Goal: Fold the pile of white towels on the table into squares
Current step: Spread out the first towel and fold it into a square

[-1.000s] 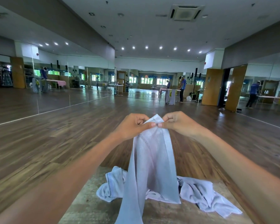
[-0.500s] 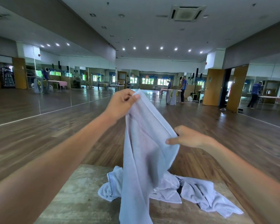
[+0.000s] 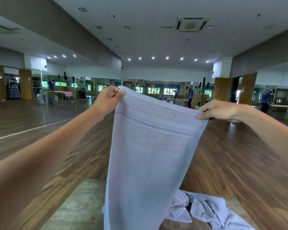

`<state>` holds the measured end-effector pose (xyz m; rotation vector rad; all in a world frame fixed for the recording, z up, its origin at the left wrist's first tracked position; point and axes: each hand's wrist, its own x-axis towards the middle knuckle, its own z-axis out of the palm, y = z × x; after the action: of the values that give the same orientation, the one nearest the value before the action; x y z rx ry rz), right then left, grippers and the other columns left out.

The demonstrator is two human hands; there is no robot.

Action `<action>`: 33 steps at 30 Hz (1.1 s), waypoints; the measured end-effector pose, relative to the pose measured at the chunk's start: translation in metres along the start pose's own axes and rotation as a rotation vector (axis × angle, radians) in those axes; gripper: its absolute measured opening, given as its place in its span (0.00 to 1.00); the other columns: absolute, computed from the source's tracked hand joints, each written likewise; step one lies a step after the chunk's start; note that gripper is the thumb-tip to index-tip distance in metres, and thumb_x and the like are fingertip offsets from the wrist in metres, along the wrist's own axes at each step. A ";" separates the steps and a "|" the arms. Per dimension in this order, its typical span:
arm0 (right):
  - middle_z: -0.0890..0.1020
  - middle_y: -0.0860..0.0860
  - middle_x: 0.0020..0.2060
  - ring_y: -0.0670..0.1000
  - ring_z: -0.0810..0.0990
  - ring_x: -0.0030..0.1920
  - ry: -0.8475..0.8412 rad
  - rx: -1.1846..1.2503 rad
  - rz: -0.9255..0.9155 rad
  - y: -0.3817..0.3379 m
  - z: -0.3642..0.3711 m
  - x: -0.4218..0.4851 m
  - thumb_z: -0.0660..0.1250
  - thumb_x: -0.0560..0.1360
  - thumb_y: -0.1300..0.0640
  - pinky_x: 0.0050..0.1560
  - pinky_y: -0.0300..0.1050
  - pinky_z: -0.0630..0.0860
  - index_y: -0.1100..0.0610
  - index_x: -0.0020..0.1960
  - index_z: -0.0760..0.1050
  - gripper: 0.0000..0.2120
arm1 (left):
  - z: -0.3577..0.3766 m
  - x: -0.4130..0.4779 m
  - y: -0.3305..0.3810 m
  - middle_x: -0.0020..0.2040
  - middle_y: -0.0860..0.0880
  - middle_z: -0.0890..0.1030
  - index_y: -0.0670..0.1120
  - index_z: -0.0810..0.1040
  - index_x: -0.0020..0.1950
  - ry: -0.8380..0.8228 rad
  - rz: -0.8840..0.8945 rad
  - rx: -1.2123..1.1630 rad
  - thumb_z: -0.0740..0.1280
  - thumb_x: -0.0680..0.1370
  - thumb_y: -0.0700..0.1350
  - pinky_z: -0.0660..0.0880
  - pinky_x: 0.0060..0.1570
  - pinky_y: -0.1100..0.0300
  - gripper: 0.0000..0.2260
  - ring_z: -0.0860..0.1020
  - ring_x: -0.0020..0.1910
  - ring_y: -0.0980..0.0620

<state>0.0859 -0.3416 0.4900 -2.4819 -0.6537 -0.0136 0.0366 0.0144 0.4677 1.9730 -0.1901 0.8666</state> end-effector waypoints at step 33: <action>0.84 0.54 0.49 0.46 0.78 0.40 0.050 0.081 0.027 -0.012 -0.100 0.002 0.82 0.48 0.43 0.41 0.41 0.70 0.55 0.43 0.83 0.27 | -0.028 0.094 0.048 0.55 0.42 0.82 0.40 0.80 0.56 -0.598 -0.185 0.191 0.65 0.77 0.40 0.71 0.65 0.50 0.10 0.78 0.59 0.44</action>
<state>0.0949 -0.3846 0.5808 -2.4047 -0.5875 -0.0384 0.0702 0.0309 0.5706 2.3435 -0.2691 0.1611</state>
